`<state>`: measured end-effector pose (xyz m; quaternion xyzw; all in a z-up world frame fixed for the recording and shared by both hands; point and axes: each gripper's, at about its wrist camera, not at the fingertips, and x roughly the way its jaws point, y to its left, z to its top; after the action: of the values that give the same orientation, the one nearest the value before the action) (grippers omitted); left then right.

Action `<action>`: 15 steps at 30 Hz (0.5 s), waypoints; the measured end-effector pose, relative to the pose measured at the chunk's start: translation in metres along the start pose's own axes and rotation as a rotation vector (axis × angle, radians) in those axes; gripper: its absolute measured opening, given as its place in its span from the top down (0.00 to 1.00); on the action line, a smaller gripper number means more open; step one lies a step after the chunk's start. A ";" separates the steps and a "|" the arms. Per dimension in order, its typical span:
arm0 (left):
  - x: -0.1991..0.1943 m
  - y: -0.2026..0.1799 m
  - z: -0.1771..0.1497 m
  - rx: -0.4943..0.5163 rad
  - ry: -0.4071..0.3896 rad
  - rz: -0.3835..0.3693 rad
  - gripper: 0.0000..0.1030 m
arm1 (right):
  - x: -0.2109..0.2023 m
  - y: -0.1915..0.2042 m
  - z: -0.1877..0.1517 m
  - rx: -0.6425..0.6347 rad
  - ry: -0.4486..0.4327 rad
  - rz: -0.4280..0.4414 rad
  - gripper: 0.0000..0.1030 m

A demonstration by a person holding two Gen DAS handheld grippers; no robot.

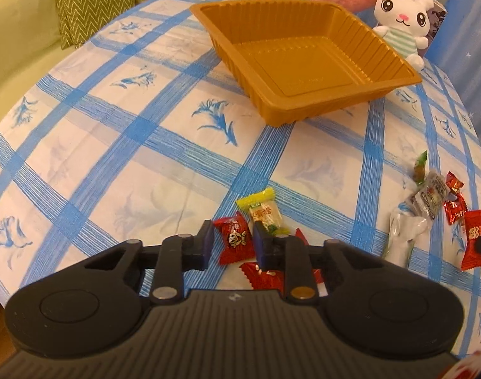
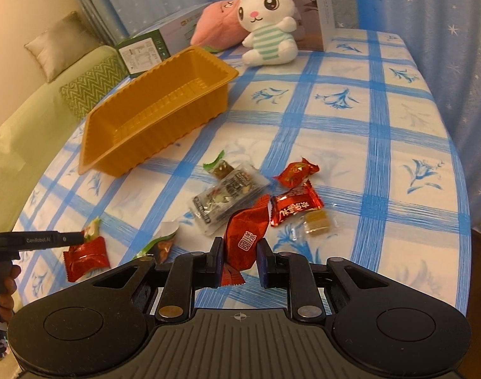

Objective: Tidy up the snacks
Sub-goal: 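Grasp a red candy packet with the right tool while the left tool grasps another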

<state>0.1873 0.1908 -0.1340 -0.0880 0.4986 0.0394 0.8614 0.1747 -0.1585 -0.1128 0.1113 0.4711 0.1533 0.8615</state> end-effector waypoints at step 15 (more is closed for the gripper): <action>-0.019 0.005 0.013 -0.003 -0.031 -0.036 0.86 | 0.010 0.018 0.029 -0.039 -0.031 0.043 0.79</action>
<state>0.1880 0.1984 -0.1121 -0.0975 0.4834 0.0257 0.8696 0.2010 -0.1392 -0.0991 0.1072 0.4523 0.1790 0.8671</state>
